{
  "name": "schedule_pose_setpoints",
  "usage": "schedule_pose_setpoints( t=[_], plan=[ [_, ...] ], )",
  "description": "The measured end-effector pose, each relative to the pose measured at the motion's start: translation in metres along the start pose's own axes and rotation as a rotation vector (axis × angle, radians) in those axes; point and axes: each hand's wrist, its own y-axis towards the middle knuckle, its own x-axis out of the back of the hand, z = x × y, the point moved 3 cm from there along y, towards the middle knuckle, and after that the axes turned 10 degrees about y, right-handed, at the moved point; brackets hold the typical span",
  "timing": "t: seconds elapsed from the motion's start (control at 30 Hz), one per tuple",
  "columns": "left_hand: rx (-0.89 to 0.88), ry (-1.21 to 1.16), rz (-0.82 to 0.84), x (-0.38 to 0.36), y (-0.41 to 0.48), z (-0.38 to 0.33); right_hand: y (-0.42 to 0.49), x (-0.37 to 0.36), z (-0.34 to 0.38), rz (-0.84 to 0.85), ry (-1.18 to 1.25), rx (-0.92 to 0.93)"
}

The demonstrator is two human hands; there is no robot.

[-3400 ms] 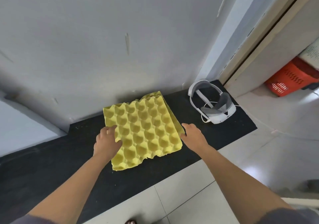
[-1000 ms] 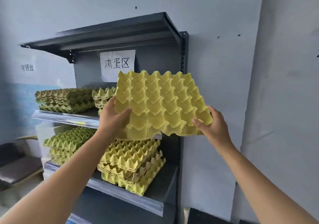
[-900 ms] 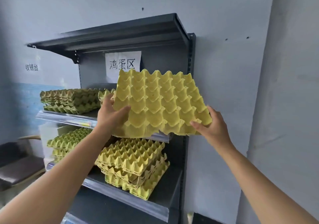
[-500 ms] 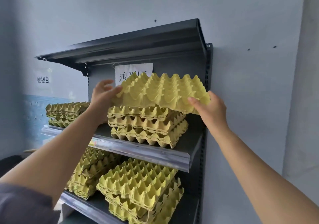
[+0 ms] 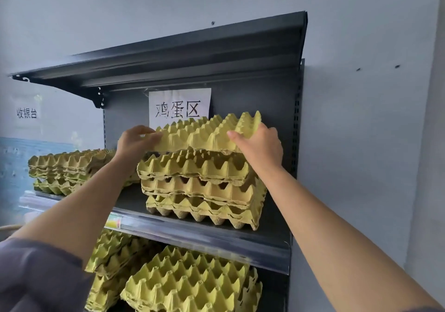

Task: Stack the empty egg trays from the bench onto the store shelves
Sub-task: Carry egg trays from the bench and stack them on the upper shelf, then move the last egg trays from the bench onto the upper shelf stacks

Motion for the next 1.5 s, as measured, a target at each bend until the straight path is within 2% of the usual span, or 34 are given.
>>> schedule_pose_setpoints(
  t=[0.23,0.33,0.47,0.6,0.83,1.0,1.2,1.37,1.5],
  plan=[
    [-0.038,0.109,0.101,-0.016,0.021,0.044,-0.011,-0.026,0.006,0.188,-0.392,-0.117],
    [-0.078,0.126,0.117,-0.017,0.02,0.053,-0.018,-0.027,0.007,0.185,-0.416,-0.103],
    [-0.087,0.329,0.041,-0.015,0.023,0.053,-0.021,-0.028,0.007,0.172,-0.468,-0.126],
    [-0.247,0.401,-0.036,-0.018,0.018,0.035,-0.021,-0.02,0.008,0.084,-0.484,-0.005],
    [-0.458,0.454,-0.041,-0.038,-0.005,-0.007,-0.022,0.016,0.002,0.007,-0.551,0.169],
    [-0.61,0.435,-0.035,-0.067,-0.037,-0.054,-0.029,0.068,-0.019,-0.003,-0.619,0.172],
    [-0.794,0.399,-0.017,-0.131,-0.114,-0.131,-0.049,0.17,-0.079,-0.019,-0.699,0.12],
    [-0.919,0.377,0.048,-0.202,-0.19,-0.192,-0.076,0.272,-0.142,-0.028,-0.78,0.069],
    [-0.99,0.312,0.152,-0.263,-0.253,-0.225,-0.108,0.347,-0.2,0.003,-0.844,-0.038]
  ],
)
